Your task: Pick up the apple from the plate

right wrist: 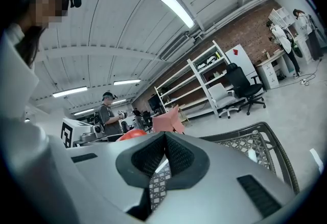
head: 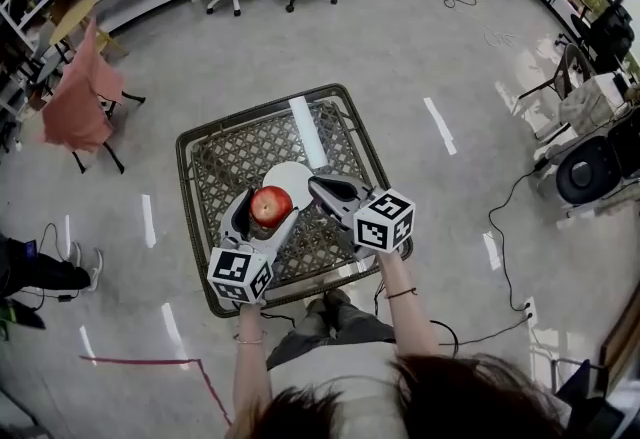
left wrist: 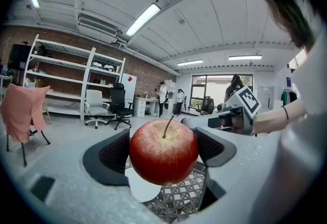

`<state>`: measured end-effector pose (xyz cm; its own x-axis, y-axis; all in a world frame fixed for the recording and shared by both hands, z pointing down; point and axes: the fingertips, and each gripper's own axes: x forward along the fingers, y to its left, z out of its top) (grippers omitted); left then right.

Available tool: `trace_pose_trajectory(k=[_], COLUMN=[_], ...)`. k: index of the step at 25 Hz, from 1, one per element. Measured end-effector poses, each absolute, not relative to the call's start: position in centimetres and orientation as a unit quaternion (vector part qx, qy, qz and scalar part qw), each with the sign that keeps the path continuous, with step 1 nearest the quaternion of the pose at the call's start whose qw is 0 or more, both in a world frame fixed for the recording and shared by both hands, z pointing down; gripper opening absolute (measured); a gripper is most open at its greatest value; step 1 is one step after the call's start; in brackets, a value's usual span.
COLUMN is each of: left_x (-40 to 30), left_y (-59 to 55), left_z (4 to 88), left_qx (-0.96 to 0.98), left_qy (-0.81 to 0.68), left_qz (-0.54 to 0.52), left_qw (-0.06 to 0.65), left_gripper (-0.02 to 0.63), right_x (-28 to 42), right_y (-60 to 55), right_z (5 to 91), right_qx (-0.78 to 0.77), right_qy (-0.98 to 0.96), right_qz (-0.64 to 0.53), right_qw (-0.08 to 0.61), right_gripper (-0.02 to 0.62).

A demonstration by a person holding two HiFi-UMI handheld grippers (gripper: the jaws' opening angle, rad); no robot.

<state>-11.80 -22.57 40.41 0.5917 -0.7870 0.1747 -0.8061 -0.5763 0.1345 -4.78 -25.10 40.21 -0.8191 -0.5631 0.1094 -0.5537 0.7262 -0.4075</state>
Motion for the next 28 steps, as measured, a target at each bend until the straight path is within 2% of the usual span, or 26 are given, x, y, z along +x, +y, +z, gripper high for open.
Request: trace_pose_trajectory(k=[28], left_x=[-10.4], left_y=[-21.3], left_z=[40.2], left_qx=[0.892], left_qy=[-0.438], left_qz=[0.044], left_qw=[0.104], left_gripper=[0.410], right_x=[-4.2], right_y=[-23.5], right_z=[39.6], right_qx=[-0.291], right_qy=[0.937], right_qz=[-0.195], right_qw=[0.007], right_gripper=[0.009])
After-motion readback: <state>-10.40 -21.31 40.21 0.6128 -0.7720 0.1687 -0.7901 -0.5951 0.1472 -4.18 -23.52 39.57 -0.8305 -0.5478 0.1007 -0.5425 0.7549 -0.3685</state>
